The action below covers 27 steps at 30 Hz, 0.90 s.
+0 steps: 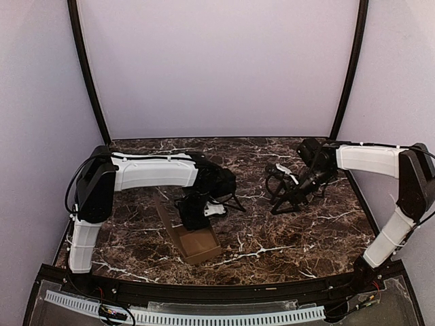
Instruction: Fold the paper box
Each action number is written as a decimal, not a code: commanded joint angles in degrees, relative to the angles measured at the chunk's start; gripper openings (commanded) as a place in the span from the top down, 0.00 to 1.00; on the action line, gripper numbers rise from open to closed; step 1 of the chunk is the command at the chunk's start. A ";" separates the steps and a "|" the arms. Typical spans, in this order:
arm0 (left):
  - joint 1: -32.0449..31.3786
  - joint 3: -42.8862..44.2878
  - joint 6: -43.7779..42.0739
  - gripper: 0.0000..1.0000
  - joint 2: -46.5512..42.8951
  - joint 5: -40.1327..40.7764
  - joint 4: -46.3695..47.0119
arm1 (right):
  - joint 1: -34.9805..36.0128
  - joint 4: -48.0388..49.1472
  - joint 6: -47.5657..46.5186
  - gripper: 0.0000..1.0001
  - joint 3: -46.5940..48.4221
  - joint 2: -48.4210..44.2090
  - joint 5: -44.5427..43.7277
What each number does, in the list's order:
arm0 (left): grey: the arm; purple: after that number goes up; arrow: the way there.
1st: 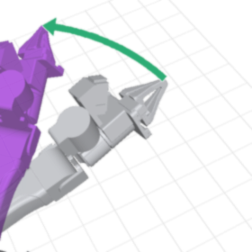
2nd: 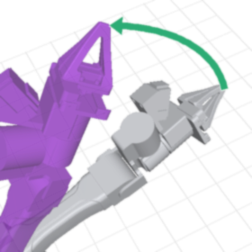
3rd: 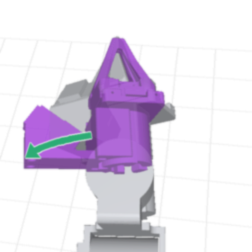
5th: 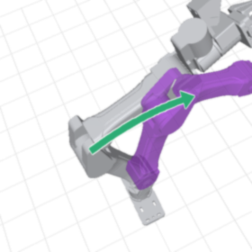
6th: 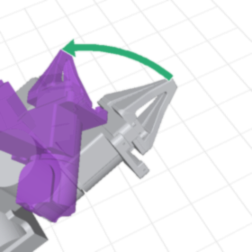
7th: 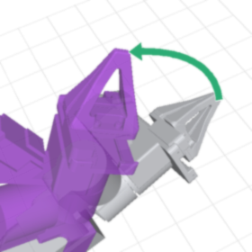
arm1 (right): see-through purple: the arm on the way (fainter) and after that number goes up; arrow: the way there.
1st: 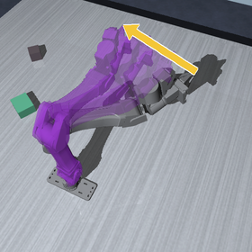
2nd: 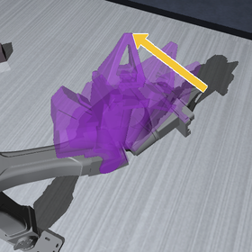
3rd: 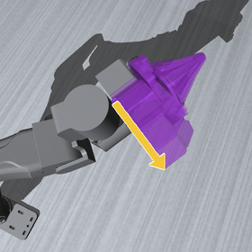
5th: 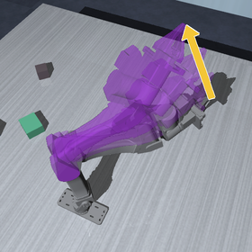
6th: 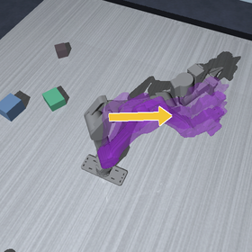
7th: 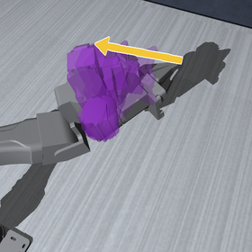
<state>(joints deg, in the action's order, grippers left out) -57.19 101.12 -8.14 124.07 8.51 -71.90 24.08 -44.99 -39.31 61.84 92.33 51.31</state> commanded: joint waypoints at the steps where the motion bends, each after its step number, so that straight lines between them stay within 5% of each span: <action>1: -0.32 0.38 1.74 0.97 0.82 2.83 2.28 | -0.69 1.53 0.90 0.31 -1.07 -1.05 -0.27; 15: -0.41 1.61 3.33 0.94 0.30 1.40 5.23 | -1.63 1.42 0.22 0.31 -0.95 -0.75 0.40; 21: -0.44 5.85 1.74 0.65 -1.64 7.27 4.03 | -2.72 0.86 -0.33 0.31 -0.87 -1.71 1.07; 27: -0.47 8.57 1.17 0.54 -2.55 10.07 2.37 | -4.15 0.03 -0.75 0.30 -1.13 -2.89 1.88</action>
<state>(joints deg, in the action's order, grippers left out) -57.45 107.74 -6.37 124.40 15.14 -67.55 21.02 -44.56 -38.98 61.39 91.79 51.68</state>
